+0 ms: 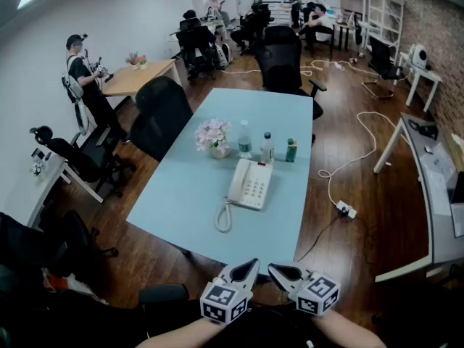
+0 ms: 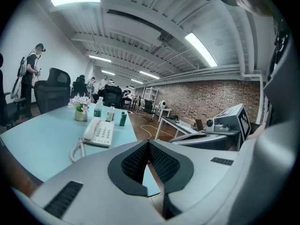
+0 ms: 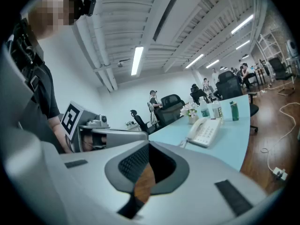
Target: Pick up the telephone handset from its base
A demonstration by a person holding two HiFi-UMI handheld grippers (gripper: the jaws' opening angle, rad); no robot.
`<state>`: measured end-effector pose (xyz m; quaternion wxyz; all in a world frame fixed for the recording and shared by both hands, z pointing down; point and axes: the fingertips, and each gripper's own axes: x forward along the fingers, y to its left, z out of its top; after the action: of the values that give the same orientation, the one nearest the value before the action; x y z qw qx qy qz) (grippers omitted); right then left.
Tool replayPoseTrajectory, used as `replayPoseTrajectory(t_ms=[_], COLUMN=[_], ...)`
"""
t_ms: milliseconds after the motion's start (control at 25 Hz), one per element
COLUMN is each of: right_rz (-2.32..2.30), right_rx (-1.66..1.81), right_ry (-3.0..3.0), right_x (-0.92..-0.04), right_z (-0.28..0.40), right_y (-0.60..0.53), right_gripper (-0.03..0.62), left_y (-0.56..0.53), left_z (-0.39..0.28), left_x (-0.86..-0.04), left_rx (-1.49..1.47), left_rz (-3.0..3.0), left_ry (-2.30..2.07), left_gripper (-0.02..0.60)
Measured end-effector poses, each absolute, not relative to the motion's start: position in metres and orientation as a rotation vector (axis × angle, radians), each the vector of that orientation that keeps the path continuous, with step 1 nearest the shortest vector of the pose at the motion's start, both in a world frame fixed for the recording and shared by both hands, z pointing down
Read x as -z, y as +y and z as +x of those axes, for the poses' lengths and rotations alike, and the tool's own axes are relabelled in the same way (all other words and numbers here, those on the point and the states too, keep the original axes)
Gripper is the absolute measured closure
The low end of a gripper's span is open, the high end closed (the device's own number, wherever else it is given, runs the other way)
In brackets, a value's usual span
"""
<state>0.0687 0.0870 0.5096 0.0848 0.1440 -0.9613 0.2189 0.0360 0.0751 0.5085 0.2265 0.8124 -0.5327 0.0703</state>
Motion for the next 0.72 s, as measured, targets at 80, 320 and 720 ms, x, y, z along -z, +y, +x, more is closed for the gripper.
replayPoseTrajectory(t_ms=[80,320,720], right_rz=[0.439,0.475,0.663], right_rx=[-0.640,-0.594,-0.620], right_ry=[-2.869,-2.865,-2.864], right_x=[-0.508,-0.502,-0.491], right_z=[0.063,0.049,0.021], right_y=[0.077,0.045,-0.016], right_gripper=[0.579,0.579,0.580], left_y=[0.065,0.027,-0.034], left_z=[0.028,0.009,-0.021], left_x=[-0.507,-0.502,-0.496], left_rx=[-0.187,-0.168,-0.193], left_rz=[2.241,2.254,2.318], left_ry=[-1.475,-1.468,-1.345], left_gripper=[0.581,0.581,0.581])
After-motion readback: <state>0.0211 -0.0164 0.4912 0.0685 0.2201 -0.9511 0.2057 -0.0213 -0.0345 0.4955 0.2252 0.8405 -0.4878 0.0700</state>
